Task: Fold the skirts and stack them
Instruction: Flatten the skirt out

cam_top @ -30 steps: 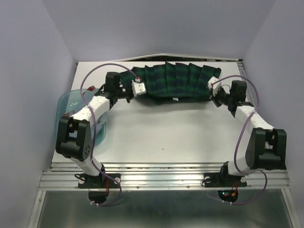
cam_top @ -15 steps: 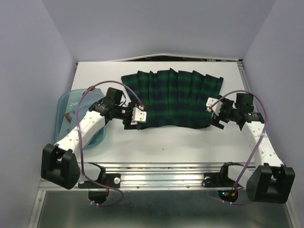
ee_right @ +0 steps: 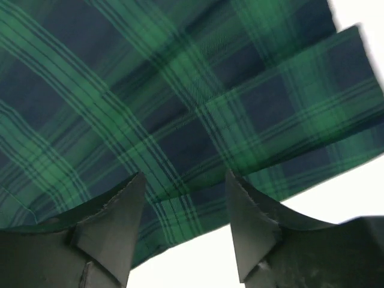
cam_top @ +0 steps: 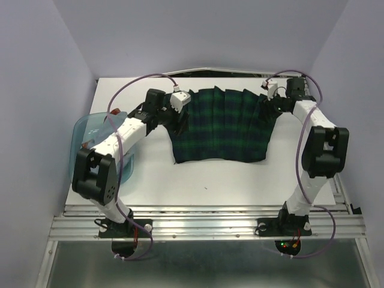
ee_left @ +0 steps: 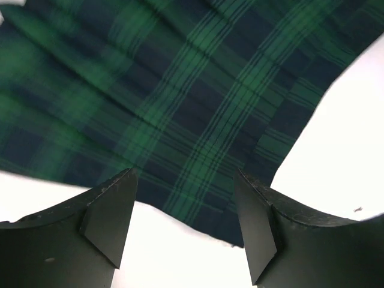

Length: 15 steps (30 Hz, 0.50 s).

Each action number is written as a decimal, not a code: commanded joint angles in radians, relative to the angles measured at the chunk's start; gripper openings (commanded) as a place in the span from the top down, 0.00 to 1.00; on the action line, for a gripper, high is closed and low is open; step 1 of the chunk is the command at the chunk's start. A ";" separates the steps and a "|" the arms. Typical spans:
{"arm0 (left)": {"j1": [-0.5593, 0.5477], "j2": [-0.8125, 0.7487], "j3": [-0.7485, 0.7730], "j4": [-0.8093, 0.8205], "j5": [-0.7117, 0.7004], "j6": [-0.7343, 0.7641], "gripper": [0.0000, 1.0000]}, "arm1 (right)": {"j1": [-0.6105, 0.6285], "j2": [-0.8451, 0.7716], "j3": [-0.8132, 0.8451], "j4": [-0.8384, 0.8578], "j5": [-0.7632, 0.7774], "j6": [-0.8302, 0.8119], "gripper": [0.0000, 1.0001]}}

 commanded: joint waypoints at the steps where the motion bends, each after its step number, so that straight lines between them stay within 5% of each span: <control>1: -0.034 0.068 0.044 0.016 -0.144 -0.300 0.24 | 0.026 0.141 0.143 0.032 0.090 0.123 0.41; 7: -0.052 0.147 0.027 0.016 -0.164 -0.397 0.23 | 0.035 0.259 0.091 0.005 0.267 -0.042 0.48; 15: -0.051 0.369 0.145 -0.051 -0.212 -0.414 0.28 | 0.143 0.071 -0.255 -0.162 0.326 -0.228 0.55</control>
